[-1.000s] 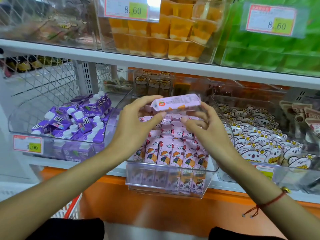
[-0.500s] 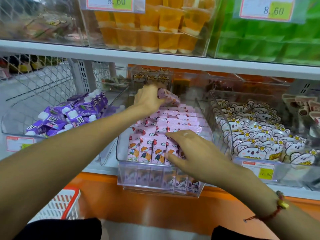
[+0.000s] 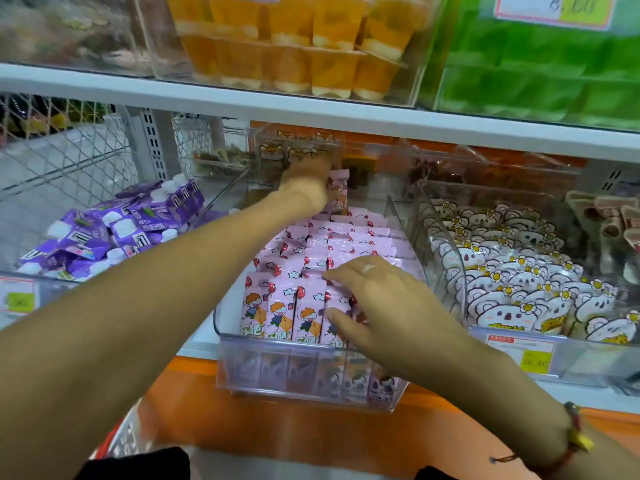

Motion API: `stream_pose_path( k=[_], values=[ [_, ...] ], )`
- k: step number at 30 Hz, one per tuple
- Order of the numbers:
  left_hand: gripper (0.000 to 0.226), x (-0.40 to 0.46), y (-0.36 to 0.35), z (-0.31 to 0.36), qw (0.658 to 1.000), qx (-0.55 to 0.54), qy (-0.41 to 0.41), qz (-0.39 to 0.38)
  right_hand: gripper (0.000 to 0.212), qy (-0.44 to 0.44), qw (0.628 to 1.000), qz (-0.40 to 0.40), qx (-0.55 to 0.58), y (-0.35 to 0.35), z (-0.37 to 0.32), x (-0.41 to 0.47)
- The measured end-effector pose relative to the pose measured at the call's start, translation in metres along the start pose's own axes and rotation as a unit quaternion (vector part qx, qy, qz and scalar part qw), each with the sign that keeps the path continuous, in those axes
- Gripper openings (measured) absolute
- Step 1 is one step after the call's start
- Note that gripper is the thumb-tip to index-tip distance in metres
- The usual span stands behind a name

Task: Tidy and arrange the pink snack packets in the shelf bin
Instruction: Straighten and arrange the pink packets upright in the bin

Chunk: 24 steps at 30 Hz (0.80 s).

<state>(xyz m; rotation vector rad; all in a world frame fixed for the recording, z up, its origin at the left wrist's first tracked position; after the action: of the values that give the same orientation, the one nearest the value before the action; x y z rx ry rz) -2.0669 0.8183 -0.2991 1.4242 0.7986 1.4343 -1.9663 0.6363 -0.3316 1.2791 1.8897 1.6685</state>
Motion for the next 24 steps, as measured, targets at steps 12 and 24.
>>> stream_pose_path(
  k=[12, 24],
  values=[
    [0.03, -0.014, -0.024, 0.012, 0.982, 0.095, -0.136, -0.093, 0.044, -0.155, 0.979, 0.127, 0.021, 0.045, 0.059, -0.021],
    [0.009, -0.001, -0.014, 0.007, 0.998, -0.029, -0.036, -0.044, 0.051, -0.181, 0.978, 0.087, 0.061, 0.032, 0.058, -0.033]
  ],
)
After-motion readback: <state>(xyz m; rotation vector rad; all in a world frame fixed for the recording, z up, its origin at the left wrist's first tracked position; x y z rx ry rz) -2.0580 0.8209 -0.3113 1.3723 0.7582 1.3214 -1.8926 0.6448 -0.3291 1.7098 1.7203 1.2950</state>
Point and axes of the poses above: each hand's wrist, its own x-axis towards the middle knuckle, its own y-axis out of the back of the hand, z = x × y, the point moved 6 cm from there along x, towards the middle knuckle, and after that the axes turned 14 degrees about x, right-handed, at the moved point
